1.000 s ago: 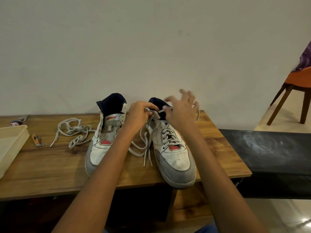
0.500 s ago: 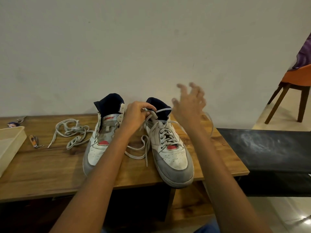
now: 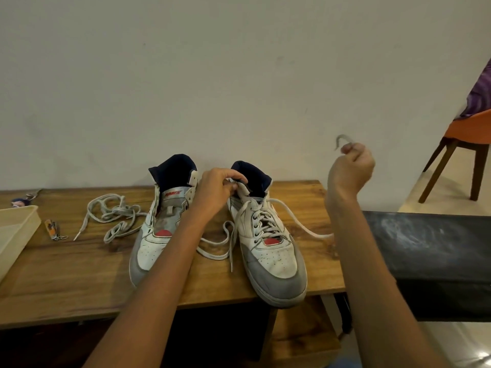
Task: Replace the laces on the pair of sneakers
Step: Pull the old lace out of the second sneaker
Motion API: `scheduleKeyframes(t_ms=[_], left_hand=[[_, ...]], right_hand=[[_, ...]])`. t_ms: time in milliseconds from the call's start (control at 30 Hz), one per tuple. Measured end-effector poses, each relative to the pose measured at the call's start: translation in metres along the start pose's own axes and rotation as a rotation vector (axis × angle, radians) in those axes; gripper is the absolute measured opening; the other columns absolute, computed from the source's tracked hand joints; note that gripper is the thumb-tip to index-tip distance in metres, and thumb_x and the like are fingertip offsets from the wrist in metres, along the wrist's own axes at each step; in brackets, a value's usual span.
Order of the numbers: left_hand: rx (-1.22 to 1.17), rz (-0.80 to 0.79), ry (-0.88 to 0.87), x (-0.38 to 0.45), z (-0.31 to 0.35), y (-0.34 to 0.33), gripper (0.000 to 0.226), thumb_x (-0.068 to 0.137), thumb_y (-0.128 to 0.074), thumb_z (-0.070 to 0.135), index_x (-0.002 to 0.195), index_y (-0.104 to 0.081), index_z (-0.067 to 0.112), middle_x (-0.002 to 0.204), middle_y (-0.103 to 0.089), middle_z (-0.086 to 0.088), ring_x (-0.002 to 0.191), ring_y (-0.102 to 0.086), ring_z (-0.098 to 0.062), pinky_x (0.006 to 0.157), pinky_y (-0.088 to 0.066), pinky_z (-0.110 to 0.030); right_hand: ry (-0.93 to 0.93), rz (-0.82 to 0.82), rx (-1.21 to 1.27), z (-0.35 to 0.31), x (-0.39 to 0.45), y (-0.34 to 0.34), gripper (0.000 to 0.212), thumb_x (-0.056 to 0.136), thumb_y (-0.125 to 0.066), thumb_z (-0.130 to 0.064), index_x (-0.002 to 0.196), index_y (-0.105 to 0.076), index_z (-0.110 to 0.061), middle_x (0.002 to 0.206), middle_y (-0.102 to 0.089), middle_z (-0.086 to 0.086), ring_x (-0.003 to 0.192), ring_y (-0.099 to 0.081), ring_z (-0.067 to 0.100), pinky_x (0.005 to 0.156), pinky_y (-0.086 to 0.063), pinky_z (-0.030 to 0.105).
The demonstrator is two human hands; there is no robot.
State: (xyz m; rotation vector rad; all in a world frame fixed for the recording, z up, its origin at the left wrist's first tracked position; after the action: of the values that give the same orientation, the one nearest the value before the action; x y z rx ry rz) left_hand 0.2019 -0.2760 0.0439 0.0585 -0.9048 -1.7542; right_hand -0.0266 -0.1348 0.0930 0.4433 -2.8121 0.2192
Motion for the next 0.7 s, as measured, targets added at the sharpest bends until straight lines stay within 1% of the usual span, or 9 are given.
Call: scheduleKeyframes(t_ms=[33, 100, 167, 267, 333, 433, 533, 633, 700], left_hand=[[0.001, -0.007, 0.002, 0.000, 0.000, -0.001, 0.025, 0.087, -0.057, -0.004, 0.096, -0.073, 0.013, 0.102, -0.070, -0.007, 0.093, -0.065, -0.018, 0.087, -0.054, -0.038], [-0.010, -0.016, 0.005, -0.001, 0.001, -0.002, 0.026, 0.090, -0.053, -0.002, 0.098, -0.072, 0.014, 0.103, -0.070, -0.005, 0.095, -0.064, -0.017, 0.088, -0.054, -0.039], [-0.011, -0.017, 0.004, -0.002, 0.005, -0.002, 0.023, 0.093, -0.052, 0.006, 0.101, -0.071, 0.014, 0.102, -0.070, -0.004, 0.094, -0.064, -0.014, 0.088, -0.054, -0.035], [0.003, -0.006, -0.019, -0.006, 0.018, -0.003, 0.019, 0.091, -0.058, 0.025, 0.099, -0.070, 0.012, 0.091, -0.068, 0.001, 0.077, -0.059, -0.003, 0.071, -0.047, -0.014], [0.031, 0.020, -0.030, -0.009, 0.024, -0.006, 0.020, 0.085, -0.066, 0.029, 0.095, -0.067, 0.012, 0.089, -0.063, 0.002, 0.077, -0.056, -0.005, 0.067, -0.041, -0.012], [0.126, 0.064, -0.043, -0.010, 0.026, -0.006, 0.015, 0.081, -0.069, 0.020, 0.093, -0.066, 0.012, 0.095, -0.062, 0.000, 0.086, -0.056, -0.012, 0.073, -0.043, -0.021], [0.157, 0.073, -0.023, -0.011, 0.027, -0.005, 0.008, 0.079, -0.064, 0.011, 0.086, -0.065, 0.015, 0.094, -0.062, -0.002, 0.079, -0.054, -0.012, 0.068, -0.041, -0.021], [0.141, 0.118, -0.009, -0.012, 0.024, -0.003, 0.015, 0.079, -0.059, 0.004, 0.076, -0.062, 0.018, 0.092, -0.062, -0.002, 0.074, -0.051, -0.009, 0.066, -0.039, -0.018], [0.124, 0.160, 0.010, -0.011, 0.020, 0.000, 0.018, 0.082, -0.057, 0.004, 0.074, -0.063, 0.020, 0.095, -0.063, 0.000, 0.080, -0.051, -0.009, 0.071, -0.045, -0.025]], right_hand=[[-0.002, -0.086, -0.164, 0.013, -0.005, -0.013, 0.028, 0.099, -0.032, -0.007, 0.094, -0.060, -0.008, 0.099, -0.061, 0.010, 0.097, -0.055, 0.022, 0.079, -0.038, 0.022], [-0.069, -0.326, -0.526, 0.047, -0.025, -0.039, 0.028, 0.099, -0.040, -0.017, 0.122, -0.051, -0.005, 0.127, -0.052, 0.015, 0.122, -0.042, 0.029, 0.097, -0.036, 0.039], [-0.138, -0.546, -0.707, 0.066, -0.043, -0.055, 0.043, 0.097, -0.048, -0.025, 0.132, -0.042, -0.002, 0.137, -0.045, 0.017, 0.128, -0.038, 0.032, 0.102, -0.037, 0.047], [0.009, -0.708, -0.674, 0.050, -0.057, -0.078, 0.028, 0.090, -0.055, -0.021, 0.104, -0.066, 0.001, 0.099, -0.068, 0.014, 0.092, -0.062, 0.028, 0.077, -0.051, 0.036], [0.083, -0.775, -0.735, 0.045, -0.067, -0.089, 0.023, 0.084, -0.058, -0.023, 0.091, -0.070, -0.004, 0.082, -0.068, 0.009, 0.074, -0.060, 0.023, 0.063, -0.047, 0.030], [0.167, -0.780, -0.808, 0.051, -0.078, -0.096, 0.026, 0.080, -0.062, -0.030, 0.091, -0.067, -0.007, 0.083, -0.066, 0.005, 0.076, -0.059, 0.020, 0.062, -0.045, 0.028], [0.240, -0.646, -0.773, 0.053, -0.073, -0.088, 0.021, 0.084, -0.059, -0.032, 0.082, -0.062, -0.011, 0.073, -0.057, -0.003, 0.069, -0.052, 0.015, 0.055, -0.037, 0.025], [0.093, -0.577, -0.604, 0.069, -0.059, -0.076, 0.019, 0.082, -0.057, -0.027, 0.069, -0.057, -0.014, 0.062, -0.051, -0.004, 0.062, -0.048, 0.014, 0.050, -0.031, 0.025], [-0.004, -0.610, -0.495, 0.077, -0.058, -0.075, 0.020, 0.081, -0.058, -0.025, 0.066, -0.058, -0.013, 0.061, -0.054, -0.001, 0.060, -0.048, 0.014, 0.051, -0.032, 0.026]])
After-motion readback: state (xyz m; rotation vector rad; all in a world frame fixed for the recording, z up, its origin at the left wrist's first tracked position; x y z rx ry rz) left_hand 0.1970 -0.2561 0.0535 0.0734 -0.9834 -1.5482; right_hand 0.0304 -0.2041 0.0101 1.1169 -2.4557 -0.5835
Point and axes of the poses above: each hand's wrist, its own x-axis towards the middle knuckle, its own y-axis out of the back of the hand, z = x × y, the point moved 9 cm from there along x, towards the middle knuckle
